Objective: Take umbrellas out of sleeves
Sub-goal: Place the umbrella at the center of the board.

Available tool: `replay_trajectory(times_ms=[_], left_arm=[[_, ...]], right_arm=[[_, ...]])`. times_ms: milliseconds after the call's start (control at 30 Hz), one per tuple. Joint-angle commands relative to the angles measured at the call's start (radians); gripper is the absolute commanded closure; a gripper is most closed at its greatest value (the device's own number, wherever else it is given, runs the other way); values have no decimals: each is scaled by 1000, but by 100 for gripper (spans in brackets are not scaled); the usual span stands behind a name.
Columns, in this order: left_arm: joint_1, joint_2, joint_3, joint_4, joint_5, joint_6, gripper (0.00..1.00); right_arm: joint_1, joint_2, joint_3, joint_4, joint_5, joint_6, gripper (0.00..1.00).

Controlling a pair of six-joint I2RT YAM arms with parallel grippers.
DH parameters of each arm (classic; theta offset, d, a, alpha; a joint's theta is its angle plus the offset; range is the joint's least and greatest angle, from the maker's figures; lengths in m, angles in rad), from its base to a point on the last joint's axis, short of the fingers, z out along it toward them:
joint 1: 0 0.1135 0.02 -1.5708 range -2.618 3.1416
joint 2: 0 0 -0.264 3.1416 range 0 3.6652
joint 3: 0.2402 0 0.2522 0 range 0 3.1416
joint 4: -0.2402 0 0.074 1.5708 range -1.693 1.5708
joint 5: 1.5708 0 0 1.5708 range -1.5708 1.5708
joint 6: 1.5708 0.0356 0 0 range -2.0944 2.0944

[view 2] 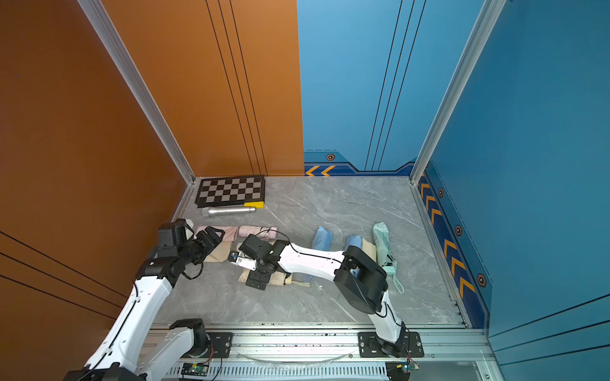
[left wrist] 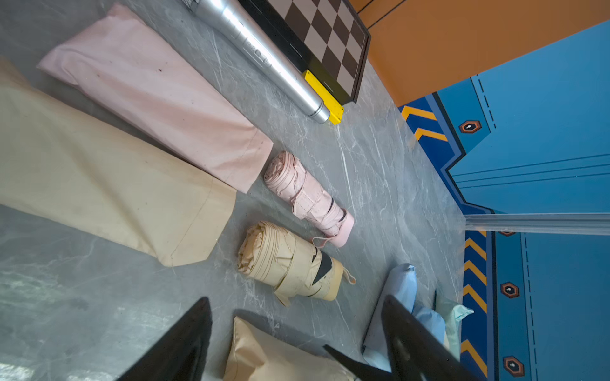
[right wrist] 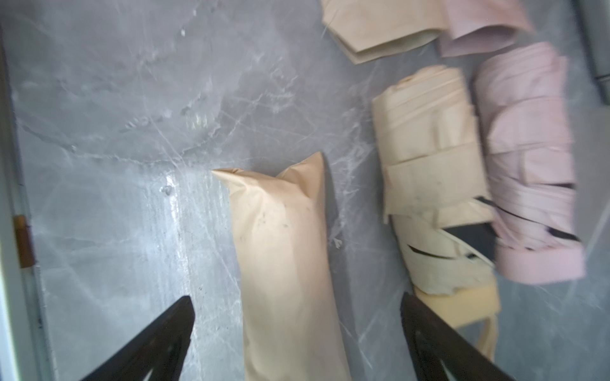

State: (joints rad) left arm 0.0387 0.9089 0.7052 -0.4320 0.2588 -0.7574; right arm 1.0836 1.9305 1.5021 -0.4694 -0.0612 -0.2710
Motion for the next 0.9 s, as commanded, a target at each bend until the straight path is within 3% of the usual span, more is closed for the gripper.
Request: replay_trajectory(times_ms=[0,400,633,867], left_arm=[[-59,8,-20,-72,11,5,20],[-370,153,98,-410,-172,178,25],[-447,259,88,-433,-149,227,35],[-470,358,105,-427,-214,244,50]], right_arm=[[-40,-137,-83,79,7,100,0],[-128,-381,-365,100,92,228,0],[-146,-429,-439,98,79,257,0],[-145,-427,-462,98,48,260,0]])
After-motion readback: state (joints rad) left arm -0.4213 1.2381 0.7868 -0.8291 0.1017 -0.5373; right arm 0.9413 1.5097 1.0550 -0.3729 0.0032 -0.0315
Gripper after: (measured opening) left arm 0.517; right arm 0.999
